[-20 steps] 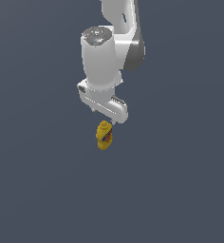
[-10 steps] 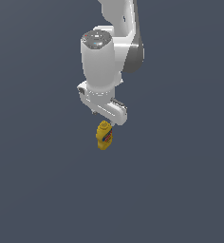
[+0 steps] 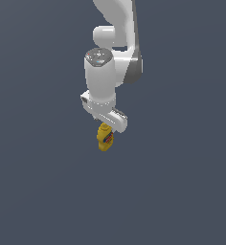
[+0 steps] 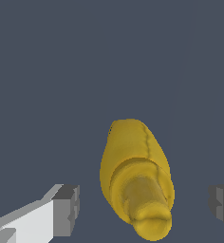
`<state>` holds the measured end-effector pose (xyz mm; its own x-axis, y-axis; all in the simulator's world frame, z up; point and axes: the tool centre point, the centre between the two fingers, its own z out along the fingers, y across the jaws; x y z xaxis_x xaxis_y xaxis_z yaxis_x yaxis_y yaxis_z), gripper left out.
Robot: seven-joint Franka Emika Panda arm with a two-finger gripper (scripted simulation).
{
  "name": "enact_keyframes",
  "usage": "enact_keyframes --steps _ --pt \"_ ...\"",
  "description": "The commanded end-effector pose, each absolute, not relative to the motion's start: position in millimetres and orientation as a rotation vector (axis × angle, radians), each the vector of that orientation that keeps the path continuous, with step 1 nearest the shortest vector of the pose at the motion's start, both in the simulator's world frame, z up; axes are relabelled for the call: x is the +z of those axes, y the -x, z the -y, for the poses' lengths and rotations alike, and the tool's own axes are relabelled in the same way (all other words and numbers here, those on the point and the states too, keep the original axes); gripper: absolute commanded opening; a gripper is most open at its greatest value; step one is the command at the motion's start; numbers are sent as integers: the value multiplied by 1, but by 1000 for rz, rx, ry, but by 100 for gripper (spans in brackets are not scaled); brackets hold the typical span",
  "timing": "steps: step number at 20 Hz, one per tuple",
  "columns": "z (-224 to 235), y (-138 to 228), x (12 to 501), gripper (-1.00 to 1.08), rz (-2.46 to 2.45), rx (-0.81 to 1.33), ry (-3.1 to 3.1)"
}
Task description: Pick up the object and move it to a goal position.
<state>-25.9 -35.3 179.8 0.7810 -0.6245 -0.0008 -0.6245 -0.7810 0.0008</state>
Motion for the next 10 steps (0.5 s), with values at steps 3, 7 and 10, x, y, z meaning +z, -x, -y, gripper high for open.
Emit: enact_keyframes --steps 3,7,10 --pt "35 25 171 100 1040 0 -2964" --pt "35 25 170 -100 1040 0 -2964" --pt "35 25 170 -100 1040 0 -2964"
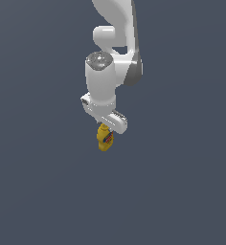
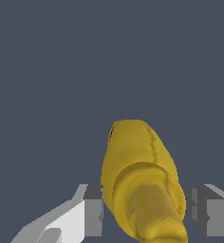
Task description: Pick up the object and move it to a goal position.
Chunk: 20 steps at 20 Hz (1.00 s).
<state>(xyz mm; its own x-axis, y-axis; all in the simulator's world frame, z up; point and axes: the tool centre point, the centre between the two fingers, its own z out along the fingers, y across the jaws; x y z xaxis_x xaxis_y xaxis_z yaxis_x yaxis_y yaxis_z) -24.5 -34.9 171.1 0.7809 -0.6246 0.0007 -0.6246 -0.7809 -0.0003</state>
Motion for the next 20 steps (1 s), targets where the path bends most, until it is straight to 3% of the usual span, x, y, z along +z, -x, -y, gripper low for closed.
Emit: enact_keyframes --steps 1,11,20 --pt "35 25 170 -100 -1040 0 2965" --pt "36 22 181 -100 -1040 -1 2964" --pt "38 11 231 -100 -1040 -1 2964"
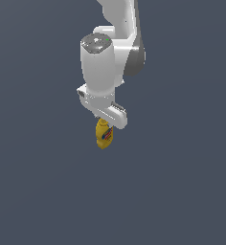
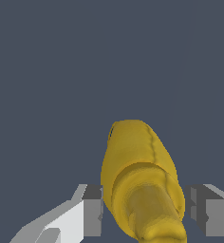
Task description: Pick up the object and move it to a goal position.
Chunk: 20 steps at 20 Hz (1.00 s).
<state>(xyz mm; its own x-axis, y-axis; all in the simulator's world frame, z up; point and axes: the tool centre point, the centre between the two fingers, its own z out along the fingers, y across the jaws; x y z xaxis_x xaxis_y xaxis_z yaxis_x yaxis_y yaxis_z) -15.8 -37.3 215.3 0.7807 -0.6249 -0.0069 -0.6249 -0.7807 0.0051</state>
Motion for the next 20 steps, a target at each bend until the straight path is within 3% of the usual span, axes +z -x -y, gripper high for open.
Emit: enact_keyframes --steps 1,20 --pt "38 10 239 -100 1040 1 -2965" --pt "46 -30 395 -100 1041 0 -2964"
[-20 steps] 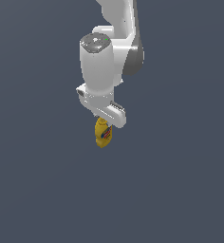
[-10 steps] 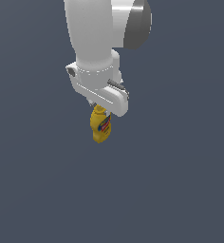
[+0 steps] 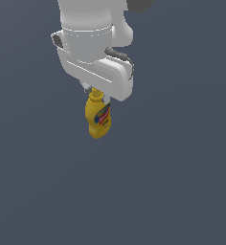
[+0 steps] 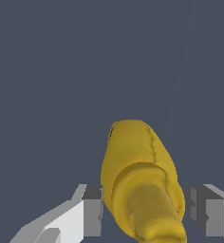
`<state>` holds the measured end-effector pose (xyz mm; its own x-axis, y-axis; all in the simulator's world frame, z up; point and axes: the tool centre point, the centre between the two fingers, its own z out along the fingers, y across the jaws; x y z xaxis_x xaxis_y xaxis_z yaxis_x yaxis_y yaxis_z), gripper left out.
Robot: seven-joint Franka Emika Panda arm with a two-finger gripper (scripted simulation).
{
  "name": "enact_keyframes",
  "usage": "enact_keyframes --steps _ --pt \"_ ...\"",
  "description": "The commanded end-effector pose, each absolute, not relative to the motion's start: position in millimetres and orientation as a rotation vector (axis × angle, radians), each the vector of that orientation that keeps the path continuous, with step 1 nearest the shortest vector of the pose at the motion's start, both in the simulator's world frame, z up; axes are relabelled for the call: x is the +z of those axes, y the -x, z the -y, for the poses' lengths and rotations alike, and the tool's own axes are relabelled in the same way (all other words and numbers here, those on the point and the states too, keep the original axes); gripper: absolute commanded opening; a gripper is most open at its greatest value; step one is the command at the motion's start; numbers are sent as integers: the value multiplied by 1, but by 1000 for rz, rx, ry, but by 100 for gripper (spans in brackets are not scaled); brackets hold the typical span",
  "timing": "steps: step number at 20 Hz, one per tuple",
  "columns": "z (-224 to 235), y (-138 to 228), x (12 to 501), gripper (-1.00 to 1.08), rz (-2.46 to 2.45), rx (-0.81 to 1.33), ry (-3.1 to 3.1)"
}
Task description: Pick up the object and move it to a goal position.
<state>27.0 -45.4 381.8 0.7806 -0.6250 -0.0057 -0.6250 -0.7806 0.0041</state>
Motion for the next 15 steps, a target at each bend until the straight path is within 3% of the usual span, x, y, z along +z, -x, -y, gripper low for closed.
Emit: enact_keyframes --steps 1,15 --pt "46 -32 400 -100 1041 0 -2964" --pt "48 -41 428 -100 1041 0 -2964"
